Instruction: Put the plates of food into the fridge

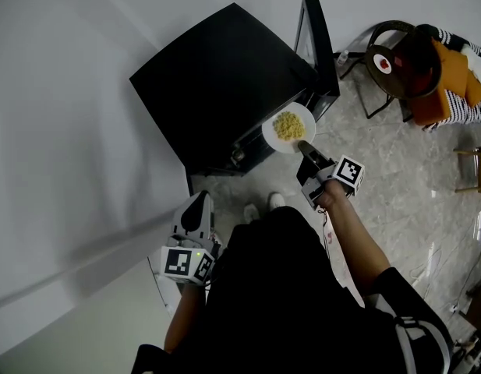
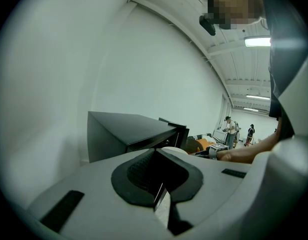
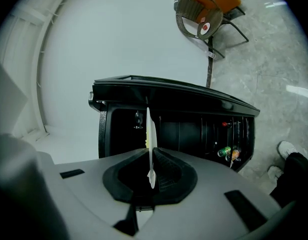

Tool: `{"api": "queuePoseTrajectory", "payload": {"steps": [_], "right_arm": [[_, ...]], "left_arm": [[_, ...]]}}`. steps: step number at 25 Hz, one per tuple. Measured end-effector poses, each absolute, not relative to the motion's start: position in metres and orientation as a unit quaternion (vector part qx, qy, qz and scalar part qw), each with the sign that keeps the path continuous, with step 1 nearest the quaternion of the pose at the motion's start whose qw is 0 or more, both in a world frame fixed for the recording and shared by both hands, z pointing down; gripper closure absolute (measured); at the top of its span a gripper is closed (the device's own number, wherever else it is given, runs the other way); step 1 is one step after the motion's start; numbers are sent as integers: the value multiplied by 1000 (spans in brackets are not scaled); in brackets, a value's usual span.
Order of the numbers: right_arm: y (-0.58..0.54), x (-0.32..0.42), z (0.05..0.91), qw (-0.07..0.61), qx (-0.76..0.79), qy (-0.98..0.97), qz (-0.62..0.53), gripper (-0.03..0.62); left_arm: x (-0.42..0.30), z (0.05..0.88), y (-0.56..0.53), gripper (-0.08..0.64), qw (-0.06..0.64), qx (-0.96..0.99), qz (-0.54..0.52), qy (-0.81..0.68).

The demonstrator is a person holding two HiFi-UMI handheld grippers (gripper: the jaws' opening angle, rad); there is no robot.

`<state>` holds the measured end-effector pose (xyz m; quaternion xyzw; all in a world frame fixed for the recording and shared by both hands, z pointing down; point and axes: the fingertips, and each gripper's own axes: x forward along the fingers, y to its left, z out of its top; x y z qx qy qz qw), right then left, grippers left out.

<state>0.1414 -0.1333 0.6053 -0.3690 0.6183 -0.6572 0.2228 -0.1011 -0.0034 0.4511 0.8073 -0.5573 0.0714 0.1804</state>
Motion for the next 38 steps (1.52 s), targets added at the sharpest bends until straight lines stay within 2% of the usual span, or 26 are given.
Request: {"api": "queuePoseTrajectory", "payload": {"steps": [17, 38], "right_arm": [[-175, 109, 630, 201, -365, 607, -677, 555], [-225, 70, 646, 208, -354, 606, -681, 555]], "left_arm": [[-110, 453, 5, 537, 184, 793, 72, -576], [-127, 456, 3, 537, 188, 777, 70, -596]]}}
